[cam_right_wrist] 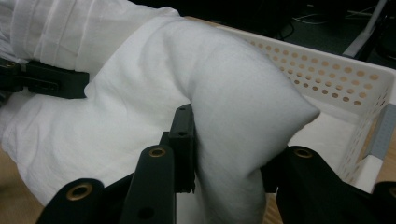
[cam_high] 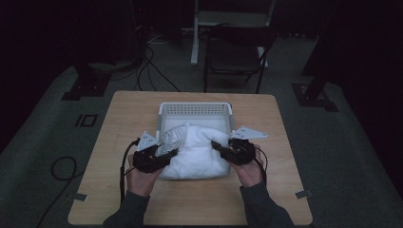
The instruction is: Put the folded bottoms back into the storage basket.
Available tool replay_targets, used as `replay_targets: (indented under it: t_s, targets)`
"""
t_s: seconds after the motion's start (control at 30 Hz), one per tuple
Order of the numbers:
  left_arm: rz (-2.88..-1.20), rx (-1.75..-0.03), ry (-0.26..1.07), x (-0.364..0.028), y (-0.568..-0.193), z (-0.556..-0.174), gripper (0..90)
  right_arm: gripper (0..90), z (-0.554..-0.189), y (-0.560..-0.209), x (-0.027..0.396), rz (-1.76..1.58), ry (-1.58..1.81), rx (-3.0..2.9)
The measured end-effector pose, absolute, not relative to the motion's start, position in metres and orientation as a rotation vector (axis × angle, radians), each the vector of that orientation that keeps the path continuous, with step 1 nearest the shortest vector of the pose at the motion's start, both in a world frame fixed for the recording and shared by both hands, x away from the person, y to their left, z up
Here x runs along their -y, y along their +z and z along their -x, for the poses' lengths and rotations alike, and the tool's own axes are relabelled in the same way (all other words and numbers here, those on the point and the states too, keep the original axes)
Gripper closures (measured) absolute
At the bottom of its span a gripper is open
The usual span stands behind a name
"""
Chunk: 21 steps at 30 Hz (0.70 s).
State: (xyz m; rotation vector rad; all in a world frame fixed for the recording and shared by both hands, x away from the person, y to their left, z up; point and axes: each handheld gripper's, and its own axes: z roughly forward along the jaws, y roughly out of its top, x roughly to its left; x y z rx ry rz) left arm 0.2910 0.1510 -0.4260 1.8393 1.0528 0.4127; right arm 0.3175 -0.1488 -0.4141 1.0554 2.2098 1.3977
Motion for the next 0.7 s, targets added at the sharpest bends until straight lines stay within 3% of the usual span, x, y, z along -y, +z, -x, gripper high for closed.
replay_targets:
  t_s: [0.7]
  targets:
    - [-1.818, -1.053, 0.422, -0.150, -0.417, -0.305, 57.7, 67.8, -0.332, -0.401, 0.147, -1.044, 1.374, -2.190]
